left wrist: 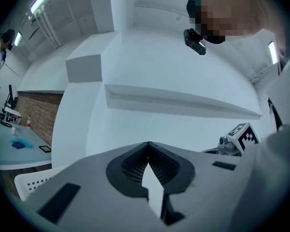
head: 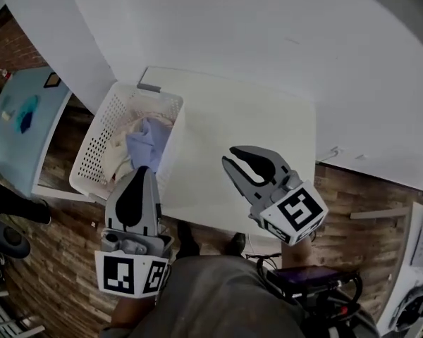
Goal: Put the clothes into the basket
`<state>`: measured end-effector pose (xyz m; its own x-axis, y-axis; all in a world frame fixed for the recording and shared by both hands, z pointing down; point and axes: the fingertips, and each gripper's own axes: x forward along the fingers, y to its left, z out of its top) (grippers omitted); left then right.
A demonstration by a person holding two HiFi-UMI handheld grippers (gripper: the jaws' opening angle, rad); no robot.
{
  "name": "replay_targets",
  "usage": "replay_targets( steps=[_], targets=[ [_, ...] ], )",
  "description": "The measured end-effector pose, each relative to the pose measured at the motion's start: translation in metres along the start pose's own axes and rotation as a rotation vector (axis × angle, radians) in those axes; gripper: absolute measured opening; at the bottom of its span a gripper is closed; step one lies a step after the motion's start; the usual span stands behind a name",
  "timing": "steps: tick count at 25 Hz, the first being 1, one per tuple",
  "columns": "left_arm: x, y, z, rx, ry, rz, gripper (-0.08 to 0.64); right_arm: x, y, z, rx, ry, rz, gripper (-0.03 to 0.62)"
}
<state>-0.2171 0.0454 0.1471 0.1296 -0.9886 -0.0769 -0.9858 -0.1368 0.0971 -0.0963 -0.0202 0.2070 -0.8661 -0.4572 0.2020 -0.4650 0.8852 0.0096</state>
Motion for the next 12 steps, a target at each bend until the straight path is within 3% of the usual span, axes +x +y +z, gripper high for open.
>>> replay_targets(
  steps=[5,12],
  targets=[
    [0.014,-0.042,0.003,0.042,-0.013,-0.026,0.008,-0.035,-0.013,0.016,-0.007,-0.124,-0.11,0.034],
    [0.022,-0.07,0.009,0.075,-0.04,-0.034,0.008,-0.059,-0.025,0.023,-0.029,-0.173,-0.168,0.008]
  ],
)
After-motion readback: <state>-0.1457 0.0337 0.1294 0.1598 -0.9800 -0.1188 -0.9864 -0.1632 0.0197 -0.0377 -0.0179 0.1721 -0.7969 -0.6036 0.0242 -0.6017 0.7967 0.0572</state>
